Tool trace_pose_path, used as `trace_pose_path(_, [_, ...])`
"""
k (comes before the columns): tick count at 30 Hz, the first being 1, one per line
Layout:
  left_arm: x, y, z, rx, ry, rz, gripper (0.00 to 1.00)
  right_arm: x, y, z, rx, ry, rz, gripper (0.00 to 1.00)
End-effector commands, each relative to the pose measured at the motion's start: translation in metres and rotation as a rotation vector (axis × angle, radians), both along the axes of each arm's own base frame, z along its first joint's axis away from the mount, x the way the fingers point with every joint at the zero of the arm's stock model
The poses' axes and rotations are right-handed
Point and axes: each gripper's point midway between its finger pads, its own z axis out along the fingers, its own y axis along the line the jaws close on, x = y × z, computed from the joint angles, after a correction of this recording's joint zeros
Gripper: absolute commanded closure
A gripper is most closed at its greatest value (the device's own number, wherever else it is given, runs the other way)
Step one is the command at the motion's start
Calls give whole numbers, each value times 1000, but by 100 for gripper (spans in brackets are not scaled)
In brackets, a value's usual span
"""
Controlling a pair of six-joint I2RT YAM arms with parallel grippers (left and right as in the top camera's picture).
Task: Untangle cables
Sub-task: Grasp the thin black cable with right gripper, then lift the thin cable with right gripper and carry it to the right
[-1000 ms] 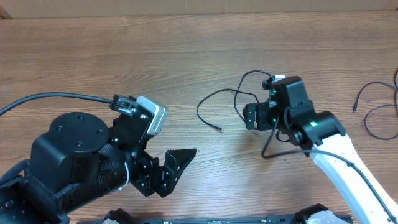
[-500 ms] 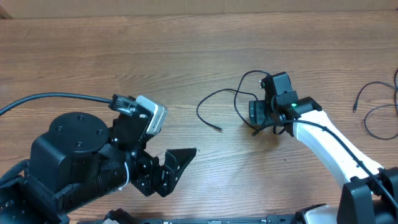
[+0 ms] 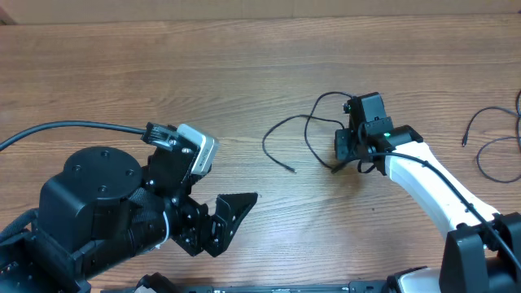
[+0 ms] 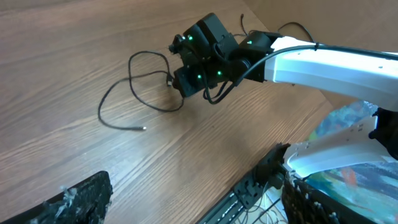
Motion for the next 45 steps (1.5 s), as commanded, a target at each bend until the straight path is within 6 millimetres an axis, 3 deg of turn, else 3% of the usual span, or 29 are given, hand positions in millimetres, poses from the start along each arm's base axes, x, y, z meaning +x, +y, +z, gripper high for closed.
trace_pose_path(1, [-1,1,5,-16,-8,8,13,0,11,0,61,5,21,96])
trace_pose_path(8, [-2,0,6,-24,2,9,13,6,16,4,88,-21,31,96])
trace_pose_path(13, [-2,0,6,-24,0,9,13,24,52,42,267,-95,122,96])
trace_pose_path(20, [4,3,6,-13,-18,37,12,50,86,145,422,-266,255,96])
trace_pose_path(31, [9,4,5,-2,-23,55,12,47,89,303,432,-541,368,96])
trace_pose_path(39, [8,6,2,12,-12,59,13,33,63,425,373,-851,306,96])
trace_pose_path(45, [7,6,1,16,-9,61,13,22,21,485,225,-1039,178,96])
